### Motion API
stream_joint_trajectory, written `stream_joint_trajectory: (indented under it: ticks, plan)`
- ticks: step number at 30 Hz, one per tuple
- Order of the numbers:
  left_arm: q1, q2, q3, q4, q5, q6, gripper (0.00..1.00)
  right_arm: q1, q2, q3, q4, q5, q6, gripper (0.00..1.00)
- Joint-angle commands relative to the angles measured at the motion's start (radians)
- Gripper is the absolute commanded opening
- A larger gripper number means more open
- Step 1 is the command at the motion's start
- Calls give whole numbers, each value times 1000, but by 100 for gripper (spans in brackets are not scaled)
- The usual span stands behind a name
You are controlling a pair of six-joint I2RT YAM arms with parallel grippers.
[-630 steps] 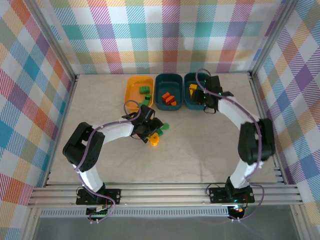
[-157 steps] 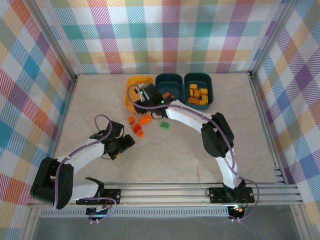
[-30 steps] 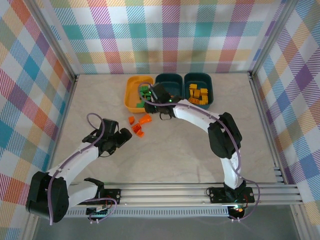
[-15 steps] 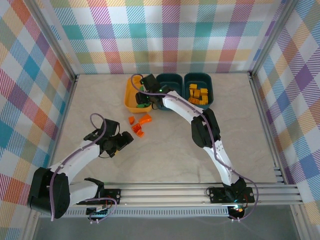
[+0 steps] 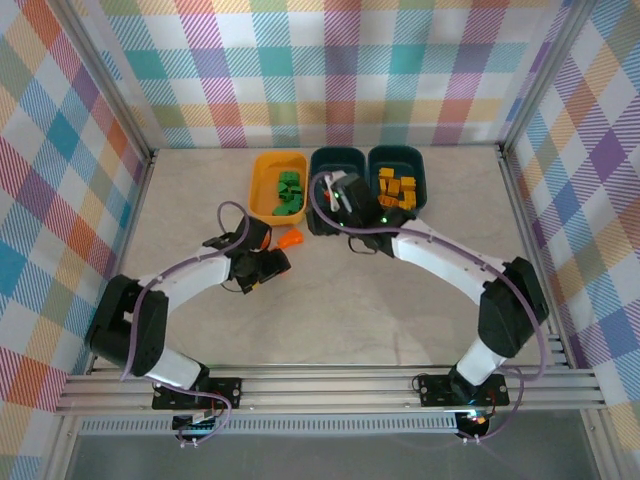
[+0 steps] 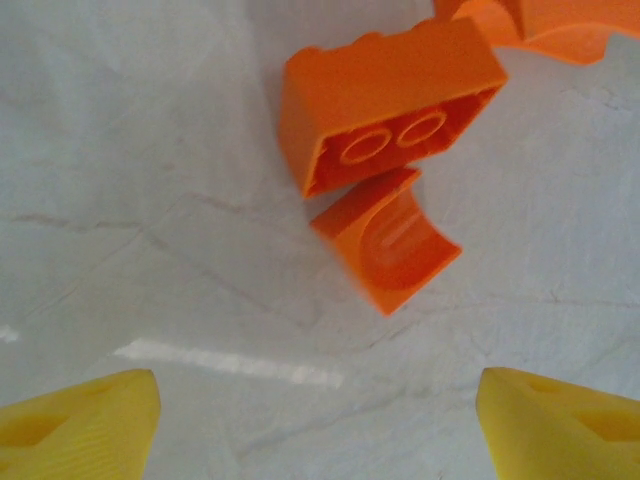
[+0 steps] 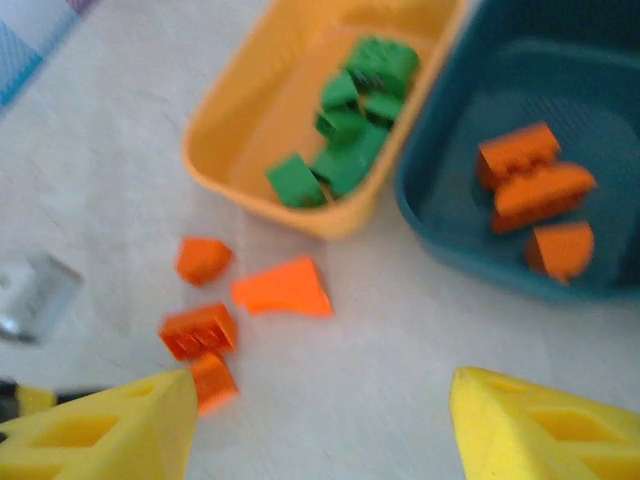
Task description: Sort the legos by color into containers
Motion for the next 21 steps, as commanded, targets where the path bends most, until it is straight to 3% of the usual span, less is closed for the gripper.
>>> stream_joint_trajectory:
  ticks: [1, 7, 13, 21]
  plan:
    - [-7, 58, 43, 16, -41, -37, 82, -3, -51, -141, 1, 57, 21, 68]
    - [-10, 129, 54, 100, -16, -180, 78, -3, -129, -341, 46, 97, 9, 67]
    - [-22, 195, 126, 52, -81, -240, 74, -1, -127, -440, 175, 136, 40, 65]
    - [-35, 305, 181, 49, -87, -287, 53, -3, -108, -453, 204, 148, 50, 66]
